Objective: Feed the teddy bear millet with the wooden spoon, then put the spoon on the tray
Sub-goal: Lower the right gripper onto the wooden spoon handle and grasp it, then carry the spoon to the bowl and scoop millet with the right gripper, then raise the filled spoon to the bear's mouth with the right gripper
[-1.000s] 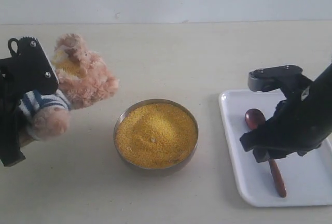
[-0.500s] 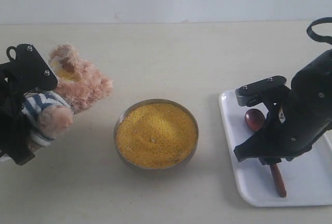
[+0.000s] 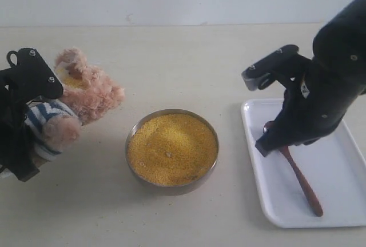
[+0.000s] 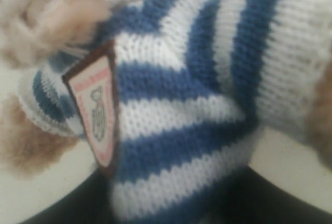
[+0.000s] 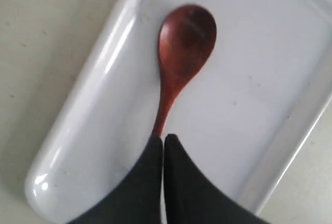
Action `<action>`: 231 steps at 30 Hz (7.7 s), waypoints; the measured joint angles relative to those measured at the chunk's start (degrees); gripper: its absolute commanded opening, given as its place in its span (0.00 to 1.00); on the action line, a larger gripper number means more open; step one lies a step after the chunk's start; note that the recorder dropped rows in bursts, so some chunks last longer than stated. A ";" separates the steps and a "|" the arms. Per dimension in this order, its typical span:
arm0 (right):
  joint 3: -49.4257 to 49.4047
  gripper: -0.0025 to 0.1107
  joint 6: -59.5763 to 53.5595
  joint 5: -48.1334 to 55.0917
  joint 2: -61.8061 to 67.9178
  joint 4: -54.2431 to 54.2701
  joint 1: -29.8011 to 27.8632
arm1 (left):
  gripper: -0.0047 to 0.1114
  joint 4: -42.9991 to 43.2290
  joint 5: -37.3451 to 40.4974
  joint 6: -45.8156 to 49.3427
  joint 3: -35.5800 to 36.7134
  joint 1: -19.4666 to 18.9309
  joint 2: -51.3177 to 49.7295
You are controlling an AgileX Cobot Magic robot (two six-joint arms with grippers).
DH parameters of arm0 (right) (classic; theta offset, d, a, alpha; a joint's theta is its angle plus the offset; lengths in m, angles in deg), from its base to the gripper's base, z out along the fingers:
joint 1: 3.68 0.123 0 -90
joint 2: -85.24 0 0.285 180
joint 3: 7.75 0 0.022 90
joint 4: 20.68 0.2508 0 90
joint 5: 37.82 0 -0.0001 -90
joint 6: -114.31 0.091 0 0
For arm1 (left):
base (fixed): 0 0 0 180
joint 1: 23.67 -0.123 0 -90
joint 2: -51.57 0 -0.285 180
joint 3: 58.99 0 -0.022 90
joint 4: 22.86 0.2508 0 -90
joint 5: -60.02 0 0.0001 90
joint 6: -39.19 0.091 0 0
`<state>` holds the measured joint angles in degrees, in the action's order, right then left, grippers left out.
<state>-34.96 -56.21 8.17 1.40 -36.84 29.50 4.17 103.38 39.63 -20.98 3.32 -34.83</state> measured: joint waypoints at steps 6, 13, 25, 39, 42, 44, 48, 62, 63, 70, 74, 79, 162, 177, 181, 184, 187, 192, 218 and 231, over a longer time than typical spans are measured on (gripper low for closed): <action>0.53 0.23 4.39 0.13 -0.04 -0.72 1.05 | 0.07 -0.13 1.24 0.00 0.00 0.00 0.00; -9.19 0.46 5.56 -11.42 0.40 0.60 -5.01 | 0.07 -0.24 1.37 0.00 0.00 0.00 0.00; -16.62 0.46 5.56 -26.39 0.40 2.21 -5.84 | 0.07 -1.53 0.62 0.12 0.00 0.00 0.00; -15.58 0.02 6.58 -28.79 7.57 3.10 -5.84 | 0.07 -1.62 0.62 0.12 0.00 0.00 0.00; -14.57 0.02 6.58 -25.09 6.22 2.46 -5.84 | 0.07 -1.62 0.48 0.12 0.00 0.00 0.00; -13.14 0.02 6.40 -20.92 4.31 1.74 -5.84 | 0.07 -1.62 0.48 0.12 0.00 0.00 0.00; -7.11 0.02 6.00 -11.85 -1.61 -4.81 -2.68 | 0.07 -1.62 0.48 0.12 0.00 0.00 0.00; 1.85 0.02 1.51 22.14 5.83 -43.35 32.68 | 0.07 -1.62 0.48 0.12 0.00 0.00 0.00; 1.87 0.02 1.51 22.88 9.01 -46.23 34.73 | 0.07 -1.62 0.48 0.12 0.00 0.00 0.00; 1.97 0.02 0.62 23.01 16.37 -52.48 37.02 | 0.07 -1.62 0.48 0.12 0.00 0.00 0.00; 3.45 0.02 -0.52 22.93 16.46 -51.38 38.49 | 0.07 -1.62 0.48 0.12 0.00 0.00 0.00; 7.68 0.02 -2.70 20.77 16.46 -47.09 38.73 | 0.07 -1.62 0.48 0.12 0.00 0.00 0.00; 42.57 0.02 -14.25 23.77 20.46 9.01 19.37 | 0.07 -8.24 0.02 10.49 0.00 0.00 0.00; 52.79 0.02 -11.85 23.87 28.03 -4.81 25.67 | 0.07 -9.24 -0.78 16.99 0.00 0.00 0.00; 55.53 0.02 -11.38 23.87 30.53 -9.92 27.32 | 0.07 -9.24 -0.78 17.68 0.00 0.00 0.00; 57.13 0.02 -10.88 23.87 31.68 -14.71 28.39 | 0.07 -9.24 -0.90 17.77 0.00 -0.09 -0.09; 57.73 0.02 -10.48 23.76 32.29 -18.11 28.93 | 0.07 -9.24 -0.90 17.80 0.00 -0.22 -0.09; 57.86 0.02 -10.24 23.64 32.76 -21.06 29.16 | 0.07 -9.24 -0.90 17.80 0.00 -0.22 -0.09; 58.37 0.02 -6.26 24.49 35.08 -35.40 32.23 | 0.07 -9.35 -0.08 17.69 0.28 -0.35 -0.74; 58.37 0.02 -4.75 24.29 35.16 -38.43 32.50 | 0.07 -9.35 -0.59 17.69 0.28 -0.35 -0.74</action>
<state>23.41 -60.96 32.47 36.56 -75.27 62.00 -5.19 102.78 57.32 -20.70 2.97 -35.57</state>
